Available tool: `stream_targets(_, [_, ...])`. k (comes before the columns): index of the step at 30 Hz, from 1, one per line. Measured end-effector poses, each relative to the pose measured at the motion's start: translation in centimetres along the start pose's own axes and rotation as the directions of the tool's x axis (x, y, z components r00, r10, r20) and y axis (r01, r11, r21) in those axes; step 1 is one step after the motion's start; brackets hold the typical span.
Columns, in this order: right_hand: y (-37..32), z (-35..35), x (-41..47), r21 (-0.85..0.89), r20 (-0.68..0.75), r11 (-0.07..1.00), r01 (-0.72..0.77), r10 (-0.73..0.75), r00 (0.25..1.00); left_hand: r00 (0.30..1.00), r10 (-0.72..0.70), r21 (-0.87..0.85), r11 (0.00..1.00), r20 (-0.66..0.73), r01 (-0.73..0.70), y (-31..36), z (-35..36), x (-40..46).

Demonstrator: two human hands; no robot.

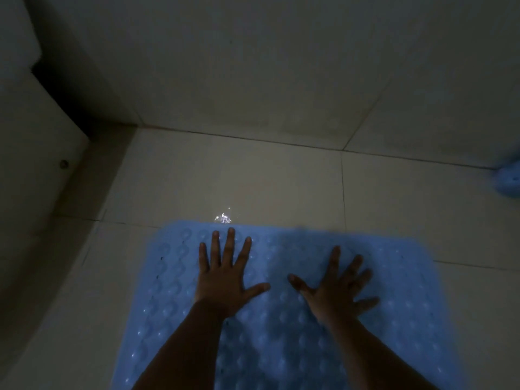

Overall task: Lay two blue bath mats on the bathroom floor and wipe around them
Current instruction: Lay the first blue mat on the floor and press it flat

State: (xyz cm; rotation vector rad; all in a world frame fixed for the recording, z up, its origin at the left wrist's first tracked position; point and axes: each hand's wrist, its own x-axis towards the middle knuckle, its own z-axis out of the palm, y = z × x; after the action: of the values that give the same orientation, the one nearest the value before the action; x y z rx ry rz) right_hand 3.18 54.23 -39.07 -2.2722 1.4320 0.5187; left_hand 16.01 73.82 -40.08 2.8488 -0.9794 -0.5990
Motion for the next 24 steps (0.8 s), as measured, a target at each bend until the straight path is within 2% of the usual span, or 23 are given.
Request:
stream_targets(5, [-0.5, -0.7, 1.2, 0.008, 0.031, 0.999, -0.040, 0.039, 0.999, 0.999, 0.031, 0.051, 0.998, -0.018, -0.030, -0.3, -0.3, 1.9])
stream_targets(14, [-0.9, -1.9, 2.1, 0.014, 0.024, 1.000, -0.002, 0.001, 1.000, 0.998, 0.022, 0.043, 0.999, -0.058, -0.019, 0.1, -0.3, 3.5])
stream_targets(19, [-1.1, -3.6, 2.7, 0.025, 0.101, 0.998, 0.053, -0.056, 0.993, 0.994, -0.069, 0.057, 0.996, 0.085, 0.064, 0.9, -1.9, 4.1])
stream_targets(22, [-1.0, -5.9, 3.5, 0.012, 0.216, 0.996, 0.090, -0.090, 0.972, 0.978, -0.092, 0.042, 0.995, 0.189, 0.085, 1.5, -4.3, 4.7])
stream_targets(24, [-0.8, -7.3, 4.2, -0.054, 0.301, 0.991, 0.119, -0.098, 0.949, 0.973, -0.094, 0.051, 0.995, 0.209, 0.085, 1.7, -5.6, 4.5])
